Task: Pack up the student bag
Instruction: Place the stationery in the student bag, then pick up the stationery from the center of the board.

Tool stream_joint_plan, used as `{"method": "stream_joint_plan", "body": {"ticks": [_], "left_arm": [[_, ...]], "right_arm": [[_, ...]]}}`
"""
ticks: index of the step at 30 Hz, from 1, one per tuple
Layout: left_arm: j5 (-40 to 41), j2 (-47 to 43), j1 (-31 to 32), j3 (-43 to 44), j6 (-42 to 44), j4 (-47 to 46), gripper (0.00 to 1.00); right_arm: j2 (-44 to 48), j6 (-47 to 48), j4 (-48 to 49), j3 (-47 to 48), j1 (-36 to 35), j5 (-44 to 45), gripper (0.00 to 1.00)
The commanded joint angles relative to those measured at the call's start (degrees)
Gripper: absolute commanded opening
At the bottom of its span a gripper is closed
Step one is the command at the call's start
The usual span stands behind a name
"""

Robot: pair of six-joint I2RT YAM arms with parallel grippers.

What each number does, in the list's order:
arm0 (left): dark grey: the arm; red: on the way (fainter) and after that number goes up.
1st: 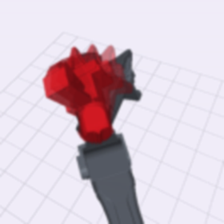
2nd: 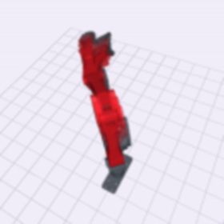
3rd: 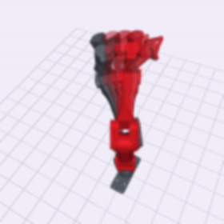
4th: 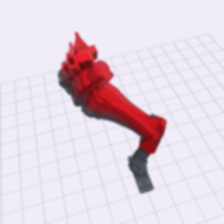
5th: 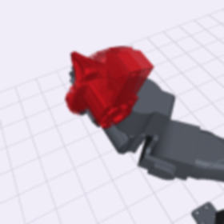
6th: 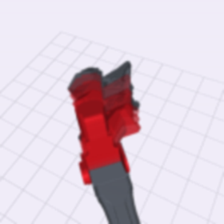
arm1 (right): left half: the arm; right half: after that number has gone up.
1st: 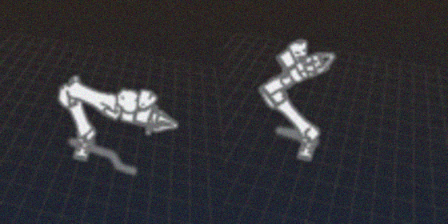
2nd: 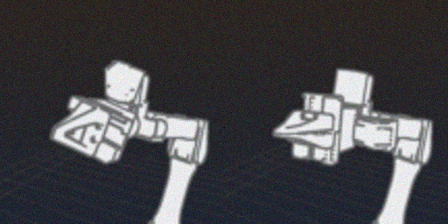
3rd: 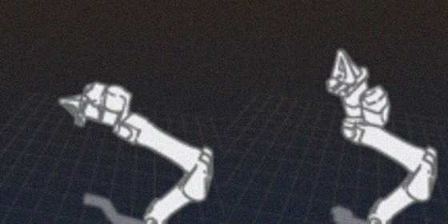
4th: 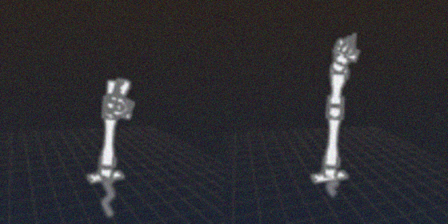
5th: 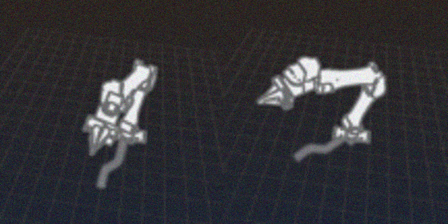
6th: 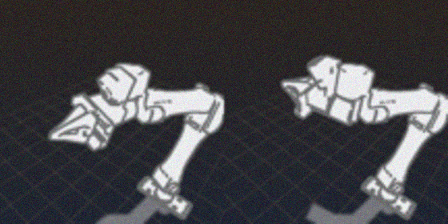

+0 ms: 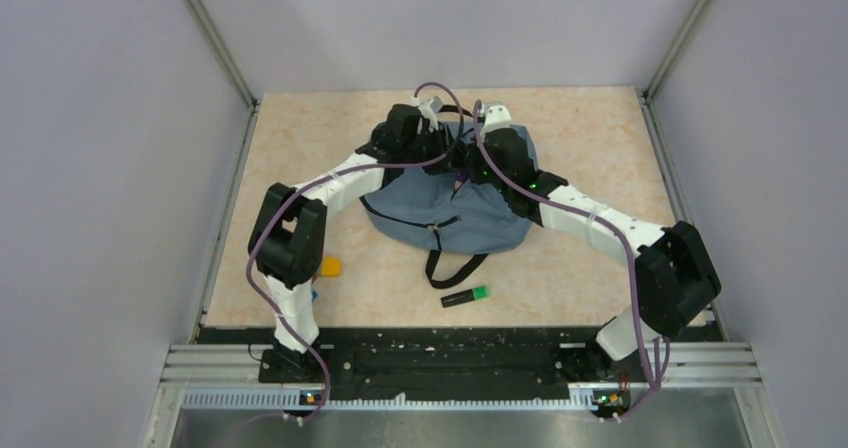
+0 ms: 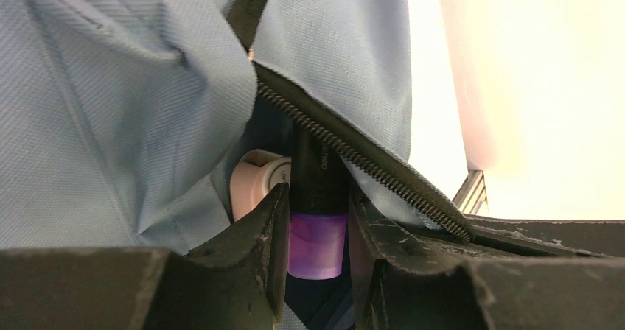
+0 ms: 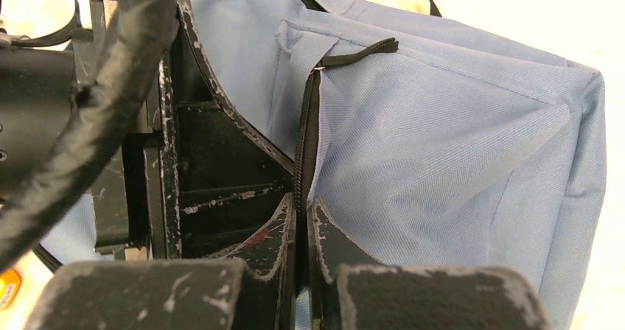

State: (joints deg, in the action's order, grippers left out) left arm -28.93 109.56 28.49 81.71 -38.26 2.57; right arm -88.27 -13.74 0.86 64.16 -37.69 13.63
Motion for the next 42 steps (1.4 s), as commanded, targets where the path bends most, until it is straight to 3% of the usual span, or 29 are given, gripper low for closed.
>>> {"method": "stream_joint_plan", "body": {"ticks": [1, 8, 19, 35, 42], "left_arm": [[-0.44, 0.14, 1.63, -1.52, -4.35, -9.30, 0.24], [1.75, -0.19, 3.40, -4.92, -5.47, -11.71, 0.31], [7.49, -3.80, 3.40, -6.66, 0.26, -6.57, 0.62], [24.69, -22.46, 3.08, -21.73, 8.47, -9.59, 0.65], [35.84, -32.75, 1.56, -30.83, 12.26, 2.25, 0.74]], "right_arm": [[3.04, -1.02, 5.03, 0.72, 0.25, -0.35, 0.00], [2.95, -1.10, 5.05, 0.58, 0.25, -0.09, 0.00], [3.25, -1.02, 4.94, 0.44, 0.25, 0.19, 0.00], [3.81, -0.80, 4.76, 0.06, 0.27, 0.75, 0.00], [4.08, -0.70, 5.28, -0.45, 0.34, 0.84, 0.00]]}}
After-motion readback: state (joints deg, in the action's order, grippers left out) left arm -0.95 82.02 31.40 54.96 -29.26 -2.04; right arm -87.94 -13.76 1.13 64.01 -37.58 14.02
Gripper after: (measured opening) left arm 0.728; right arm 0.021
